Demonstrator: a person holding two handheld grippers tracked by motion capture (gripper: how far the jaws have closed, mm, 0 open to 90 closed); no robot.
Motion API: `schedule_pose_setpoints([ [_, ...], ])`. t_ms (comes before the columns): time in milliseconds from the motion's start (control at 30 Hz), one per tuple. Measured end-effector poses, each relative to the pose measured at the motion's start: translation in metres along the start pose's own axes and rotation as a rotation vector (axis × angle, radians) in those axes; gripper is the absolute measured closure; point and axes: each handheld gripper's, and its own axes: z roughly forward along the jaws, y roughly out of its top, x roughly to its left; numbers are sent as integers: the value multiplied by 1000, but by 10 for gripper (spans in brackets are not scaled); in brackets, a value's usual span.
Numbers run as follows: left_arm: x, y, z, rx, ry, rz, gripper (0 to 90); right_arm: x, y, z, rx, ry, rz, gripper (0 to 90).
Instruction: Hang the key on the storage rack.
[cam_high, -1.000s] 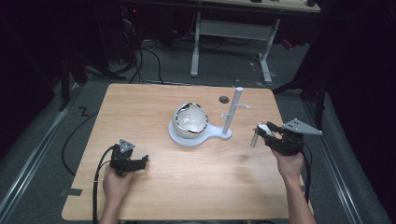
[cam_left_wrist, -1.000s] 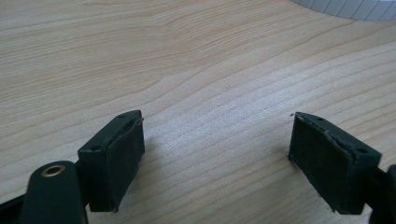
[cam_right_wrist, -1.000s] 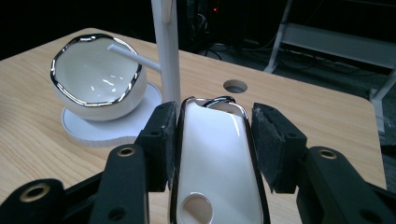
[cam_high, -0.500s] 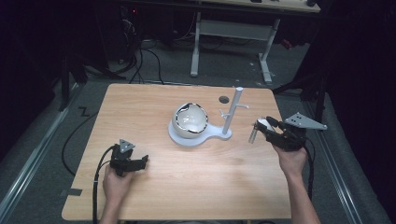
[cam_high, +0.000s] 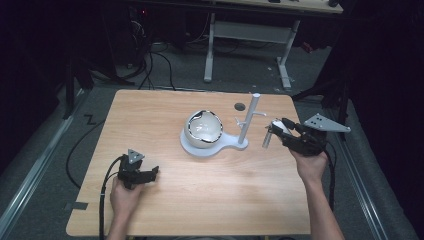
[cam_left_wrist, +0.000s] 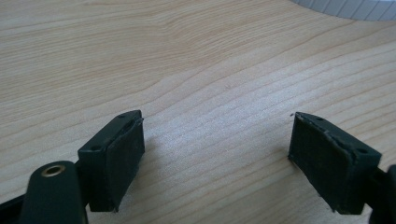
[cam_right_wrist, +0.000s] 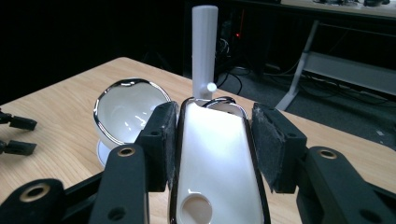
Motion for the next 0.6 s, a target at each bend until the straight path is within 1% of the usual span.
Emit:
schedule_pose_setpoints([
  [133,0,0,0,0,0,0,187,-1,6,1,-21,10,4,522],
  [400,0,0,0,0,0,0,187,0,18,2,-32,29,-1,523],
  [500,0,0,0,0,0,0,187,-2,22,3,-45,35,5,522],
  [600,0,0,0,0,0,0,187,-3,26,6,-47,32,6,522],
])
